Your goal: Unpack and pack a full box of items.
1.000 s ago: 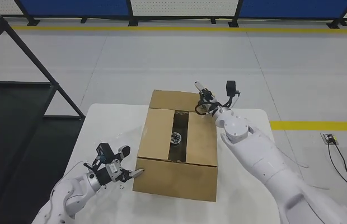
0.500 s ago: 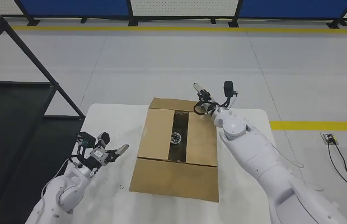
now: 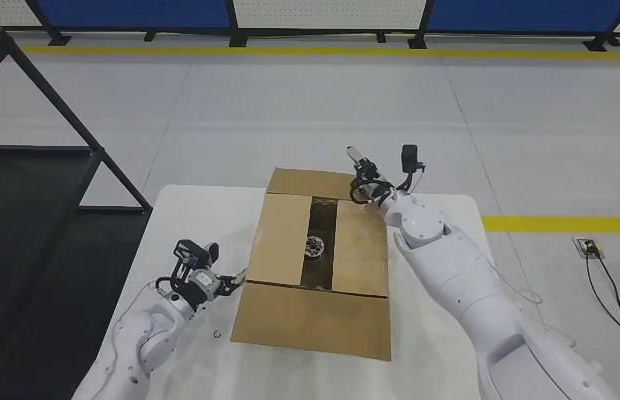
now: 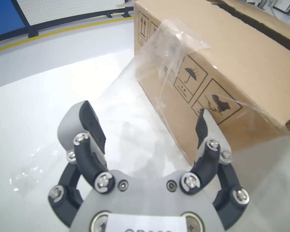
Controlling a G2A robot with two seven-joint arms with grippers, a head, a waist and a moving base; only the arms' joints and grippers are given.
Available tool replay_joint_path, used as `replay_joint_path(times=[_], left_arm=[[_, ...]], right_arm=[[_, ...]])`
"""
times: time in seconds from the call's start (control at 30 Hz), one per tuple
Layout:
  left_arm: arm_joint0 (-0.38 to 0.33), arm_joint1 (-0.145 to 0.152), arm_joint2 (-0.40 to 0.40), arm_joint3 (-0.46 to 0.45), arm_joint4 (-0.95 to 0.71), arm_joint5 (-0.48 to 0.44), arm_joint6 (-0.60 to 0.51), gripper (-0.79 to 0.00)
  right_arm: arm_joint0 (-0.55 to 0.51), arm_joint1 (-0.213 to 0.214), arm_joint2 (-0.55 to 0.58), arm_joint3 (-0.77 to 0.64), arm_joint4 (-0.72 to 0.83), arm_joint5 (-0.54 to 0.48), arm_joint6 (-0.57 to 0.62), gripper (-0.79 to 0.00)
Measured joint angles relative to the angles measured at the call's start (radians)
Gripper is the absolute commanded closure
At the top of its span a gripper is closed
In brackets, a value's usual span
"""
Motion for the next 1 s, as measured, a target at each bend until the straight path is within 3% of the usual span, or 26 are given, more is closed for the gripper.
replay_joint_path(times=[0.37, 0.47, 0.57, 0.67, 0.7, 0.83, 0.9, 1.0], left_arm=[[0.035, 0.004, -0.008, -0.035, 0.024, -0.052, 0.021, -0.785], [0.046, 0.007, -0.049, -0.043, -0.007, -0.020, 0.047, -0.785], [0.055, 0.011, -0.122, -0.030, -0.148, -0.019, 0.052, -0.785], [0.043, 0.014, -0.199, 0.005, -0.438, -0.083, -0.081, -0.785], [0.030, 0.017, -0.222, 0.024, -0.586, -0.096, -0.181, -0.785], [-0.022, 0.030, -0.270, 0.062, -0.995, 0.005, -0.572, -0.785], [-0.020, 0.030, -0.269, 0.062, -1.081, 0.001, -0.685, -0.785], [-0.019, 0.029, -0.268, 0.061, -1.030, -0.014, -0.662, -0.785]], right_arm=[[-0.002, -0.002, 0.043, 0.013, -0.023, -0.010, 0.026, -0.785], [-0.002, -0.003, 0.054, 0.014, -0.030, -0.012, 0.035, -0.785], [-0.003, -0.003, 0.064, 0.015, -0.039, -0.015, 0.043, -0.785], [-0.004, -0.003, 0.073, 0.016, -0.049, -0.018, 0.049, -0.785], [-0.005, -0.003, 0.077, 0.015, -0.052, -0.019, 0.052, -0.785], [-0.006, -0.003, 0.090, 0.016, -0.063, -0.019, 0.061, -0.785], [-0.006, -0.003, 0.096, 0.015, -0.069, -0.018, 0.067, -0.785], [-0.008, -0.002, 0.104, 0.013, -0.082, -0.027, 0.076, -0.785]])
